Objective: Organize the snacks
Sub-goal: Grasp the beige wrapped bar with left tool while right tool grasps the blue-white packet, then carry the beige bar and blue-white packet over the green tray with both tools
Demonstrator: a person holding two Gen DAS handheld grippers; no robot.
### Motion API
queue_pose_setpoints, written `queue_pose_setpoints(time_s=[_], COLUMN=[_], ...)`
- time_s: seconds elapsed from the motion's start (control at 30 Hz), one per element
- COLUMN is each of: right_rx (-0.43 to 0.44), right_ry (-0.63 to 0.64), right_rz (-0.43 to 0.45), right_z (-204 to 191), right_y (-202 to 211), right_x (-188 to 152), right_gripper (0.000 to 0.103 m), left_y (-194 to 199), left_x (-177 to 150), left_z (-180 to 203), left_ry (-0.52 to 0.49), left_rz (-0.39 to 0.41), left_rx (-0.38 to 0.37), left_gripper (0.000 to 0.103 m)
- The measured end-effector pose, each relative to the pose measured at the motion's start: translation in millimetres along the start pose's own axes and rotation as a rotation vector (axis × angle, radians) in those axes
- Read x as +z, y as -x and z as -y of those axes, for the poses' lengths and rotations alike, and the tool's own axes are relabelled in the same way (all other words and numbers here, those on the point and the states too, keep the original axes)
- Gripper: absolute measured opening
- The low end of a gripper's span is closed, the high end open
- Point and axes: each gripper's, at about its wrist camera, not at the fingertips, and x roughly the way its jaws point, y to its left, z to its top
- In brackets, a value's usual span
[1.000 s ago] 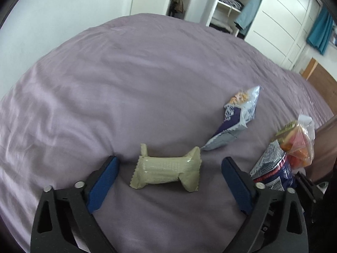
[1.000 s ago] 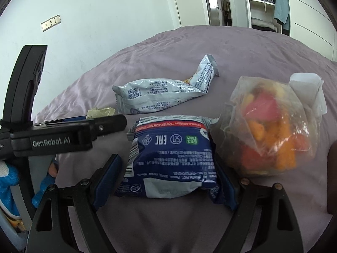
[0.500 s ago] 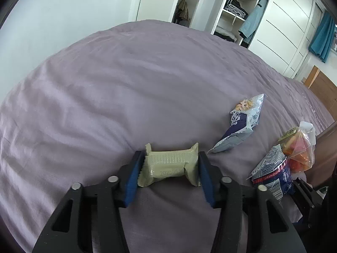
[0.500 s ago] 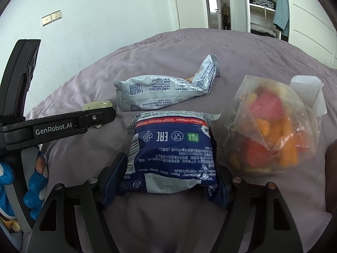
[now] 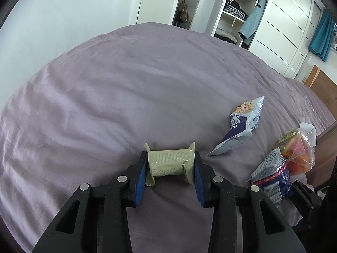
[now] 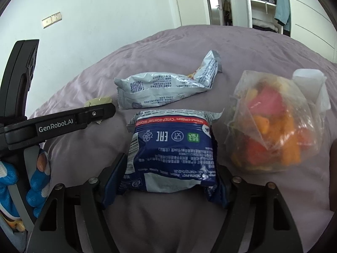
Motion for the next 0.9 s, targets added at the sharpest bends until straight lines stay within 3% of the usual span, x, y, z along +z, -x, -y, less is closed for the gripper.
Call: queue_pose_setpoints(time_s=[0.13,0.9], right_rx=[-0.002,-0.046], right_ry=[-0.003,0.035], right_rz=[0.027,0.032], right_z=[-0.9,-8.9], right_y=[3.9,10.4], right_x=[-2.0,-3.4], right_gripper=[0.065,0.065], left_y=[0.9,13.3], left_x=[0.2,-1.6], left_z=[-1.2,7.6], left_ry=[-0.001,-0.031], left_rz=[0.003,0.037], left_rx=[0.000,0.028], left_gripper=[0.034,0.033])
